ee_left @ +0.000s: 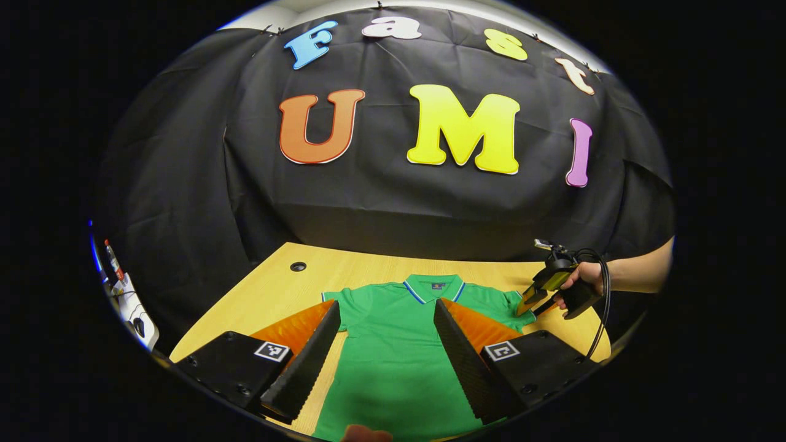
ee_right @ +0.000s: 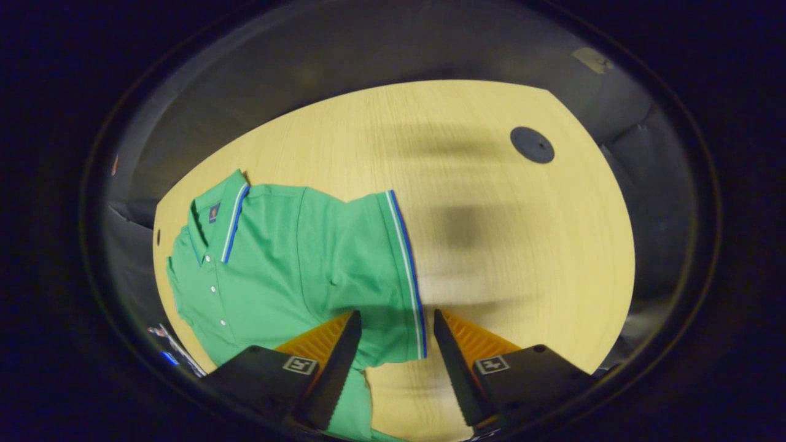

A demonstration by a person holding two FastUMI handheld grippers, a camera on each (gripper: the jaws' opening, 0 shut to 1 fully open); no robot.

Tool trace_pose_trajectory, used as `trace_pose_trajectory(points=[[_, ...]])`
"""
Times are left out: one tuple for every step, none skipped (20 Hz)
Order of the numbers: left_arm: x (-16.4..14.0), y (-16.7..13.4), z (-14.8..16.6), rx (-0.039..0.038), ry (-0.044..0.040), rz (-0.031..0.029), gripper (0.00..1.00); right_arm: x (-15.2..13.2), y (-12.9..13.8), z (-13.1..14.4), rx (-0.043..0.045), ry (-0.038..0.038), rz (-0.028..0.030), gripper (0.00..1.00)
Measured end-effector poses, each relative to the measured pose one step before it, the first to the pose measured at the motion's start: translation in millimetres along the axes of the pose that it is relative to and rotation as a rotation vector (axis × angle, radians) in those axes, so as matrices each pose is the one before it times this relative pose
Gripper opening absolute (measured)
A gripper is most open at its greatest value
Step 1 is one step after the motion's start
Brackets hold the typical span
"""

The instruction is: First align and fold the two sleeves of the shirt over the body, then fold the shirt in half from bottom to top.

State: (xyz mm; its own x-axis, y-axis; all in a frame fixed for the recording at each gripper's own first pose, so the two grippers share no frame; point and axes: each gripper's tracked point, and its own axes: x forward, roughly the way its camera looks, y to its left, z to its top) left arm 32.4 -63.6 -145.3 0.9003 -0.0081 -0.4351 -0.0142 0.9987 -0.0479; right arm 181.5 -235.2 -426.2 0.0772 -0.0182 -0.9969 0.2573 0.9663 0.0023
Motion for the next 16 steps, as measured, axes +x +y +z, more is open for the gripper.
trace_pose_trajectory(points=[[1.31,-0.45,-0.13,0.00027,0.00146,0.00145,0.99,1.36,-6.53,0.61,-0.00348,-0.00125,-0.0397,0.66],[-1.07,-0.15,-0.33,-0.00043,0.00078,0.00024,0.99,-1.0,-0.21,-0.68,-0.00671,0.0091,-0.01031,0.56],[-0.23,-0.86,-0.34,0.00112,-0.0005,0.00098,0.99,0.34,0.3,-0.35,-0.02149,0.00392,-0.00801,0.47],[-0.32,-0.04,0.52,0.00369,-0.0003,0.00083,0.99,-0.37,1.58,-1.7,-0.01162,0.00719,-0.01062,0.37],[-1.23,1.04,1.38,0.0043,-0.0041,0.00338,0.99,-1.0,3.59,-2.87,-0.00625,0.01594,-0.00349,0.29],[0.29,1.03,0.76,0.00315,-0.00282,0.00226,0.99,-0.2,2.69,-0.69,-0.01894,0.00471,-0.00485,0.27],[-0.46,1.12,-0.58,-0.00021,0.00065,0.00301,0.99,-9.02,2.89,8.86,0.00362,-0.00971,0.01877,0.24],[0.38,1.21,-0.22,-0.00213,0.00288,0.00318,0.99,7.39,3.6,-9.4,0.03207,0.0098,-0.00979,0.16],[-0.67,1.01,-1.07,-0.00283,0.00166,0.00372,0.99,3.58,0.48,0.41,0.00604,0.00476,-0.00314,0.07],[-0.96,2.42,-0.02,-0.00552,-0.00054,0.00357,0.99,-1.56,-0.77,1.63,-0.01062,-0.00379,0.00169,0.07],[-0.52,1.77,0.26,-0.00604,-0.00065,0.0023,0.99,-2.63,-0.99,1.43,0.00571,-0.00828,0.00567,0.07],[-0.48,2.42,-1.03,-0.00265,0.00118,0.00326,0.99,0.31,1.34,-1.91,0.01553,0.00776,0.01141,0.03],[-0.95,2.45,-0.09,0.00139,-0.00045,0.00299,0.99,2.38,-1.1,3.53,0.00715,-0.00891,0.00679,0.0],[1.05,3.2,0.59,0.00517,0.00069,0.0035,0.99,-2.55,0.45,-1.98,0.01319,0.00174,0.01216,0.02],[-0.76,3.13,0.75,0.00707,-0.00179,0.00317,0.99,-3.14,4.09,1.78,0.02775,-0.00516,0.02282,0.02],[0.43,3.63,1.61,0.00605,-0.00303,0.00408,0.99,-4.54,1.3,0.16,0.02244,-0.00888,0.01677,0.07]])
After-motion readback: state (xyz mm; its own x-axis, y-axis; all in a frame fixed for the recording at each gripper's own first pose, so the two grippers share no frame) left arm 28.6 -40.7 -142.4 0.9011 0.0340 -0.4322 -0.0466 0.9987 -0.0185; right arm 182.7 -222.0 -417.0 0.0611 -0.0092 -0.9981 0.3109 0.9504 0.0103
